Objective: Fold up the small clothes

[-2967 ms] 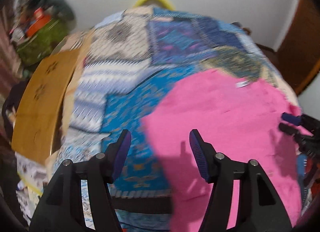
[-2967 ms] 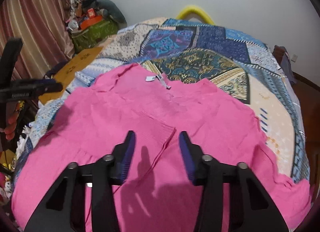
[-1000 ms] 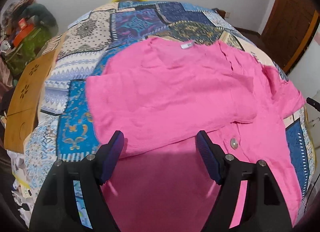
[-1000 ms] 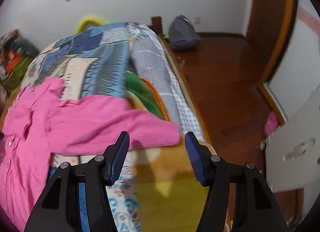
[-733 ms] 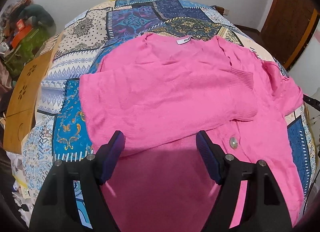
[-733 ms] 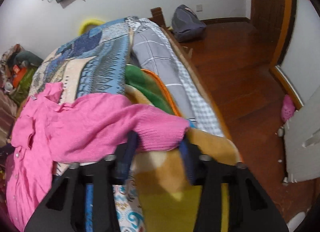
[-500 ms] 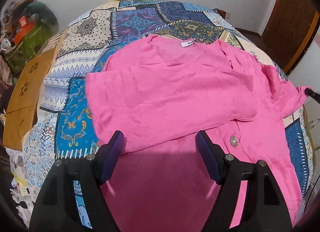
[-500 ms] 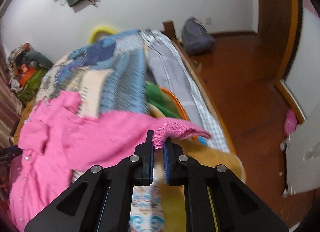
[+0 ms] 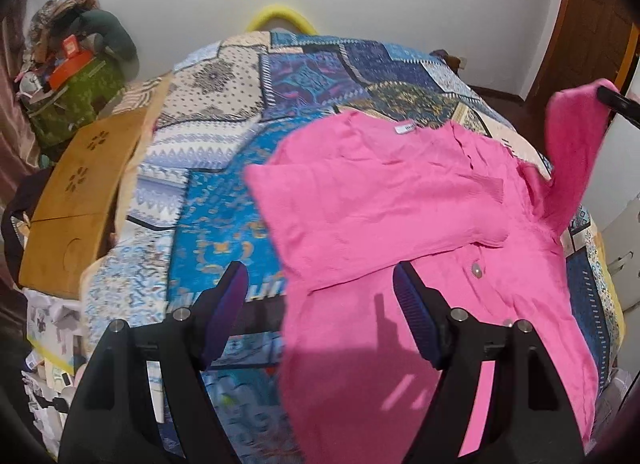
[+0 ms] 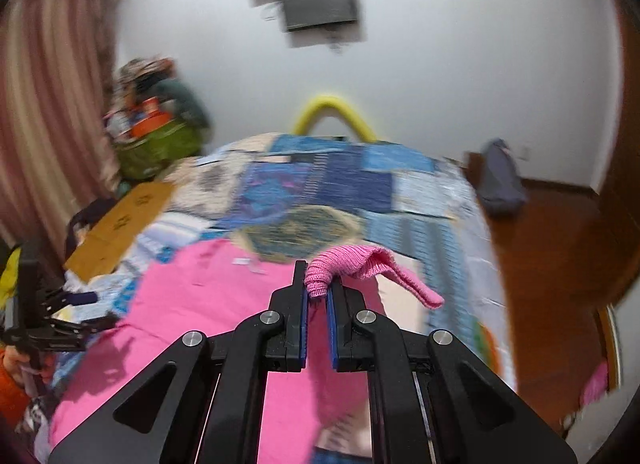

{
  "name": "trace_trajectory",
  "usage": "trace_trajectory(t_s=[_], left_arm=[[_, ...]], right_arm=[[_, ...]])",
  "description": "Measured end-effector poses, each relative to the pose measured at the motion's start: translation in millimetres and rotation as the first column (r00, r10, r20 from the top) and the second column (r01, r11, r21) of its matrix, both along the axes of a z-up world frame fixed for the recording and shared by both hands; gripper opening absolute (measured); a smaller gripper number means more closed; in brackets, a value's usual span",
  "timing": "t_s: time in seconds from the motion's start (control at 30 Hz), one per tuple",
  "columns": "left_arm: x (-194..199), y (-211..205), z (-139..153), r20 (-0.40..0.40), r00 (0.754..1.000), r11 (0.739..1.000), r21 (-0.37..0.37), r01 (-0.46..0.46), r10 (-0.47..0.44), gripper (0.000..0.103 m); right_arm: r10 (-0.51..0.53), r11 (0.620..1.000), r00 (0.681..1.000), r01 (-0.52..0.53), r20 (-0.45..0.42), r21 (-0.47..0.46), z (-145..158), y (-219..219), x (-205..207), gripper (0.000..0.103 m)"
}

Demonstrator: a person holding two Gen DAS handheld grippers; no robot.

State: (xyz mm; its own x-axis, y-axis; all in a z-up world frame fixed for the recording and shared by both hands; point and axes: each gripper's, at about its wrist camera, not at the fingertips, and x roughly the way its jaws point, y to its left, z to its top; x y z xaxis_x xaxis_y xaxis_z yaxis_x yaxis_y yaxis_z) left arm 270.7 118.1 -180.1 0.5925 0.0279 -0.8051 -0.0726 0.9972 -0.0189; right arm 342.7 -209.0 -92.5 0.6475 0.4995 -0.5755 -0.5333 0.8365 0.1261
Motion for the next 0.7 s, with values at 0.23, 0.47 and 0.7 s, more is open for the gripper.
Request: trace_trajectory(t_s=[0.23,0.47,0.7], left_arm=[[-20,28,5,0.009,1.0,0.999,-0.034,-0.028,0.028,0.074],[-20,31,2,-0.009,0.999,0.998,-0.059,-0.037,0.036,0.074],[-3,7,2,-0.022,1.0,0.996,-0.091,0.0,-0.002,0.074]], right_arm=[[0.228,0.972,0.971,-0.232,-0.075,-0.045,-39,111,-13,0.007],[0.365,0.889,0.888,-0.422,-0.28,-0.18,-115,171,-40,0.023],[0.35,0.904,0.911,-0.39,-0.22,-0.177,-103,127,-41,0.046]])
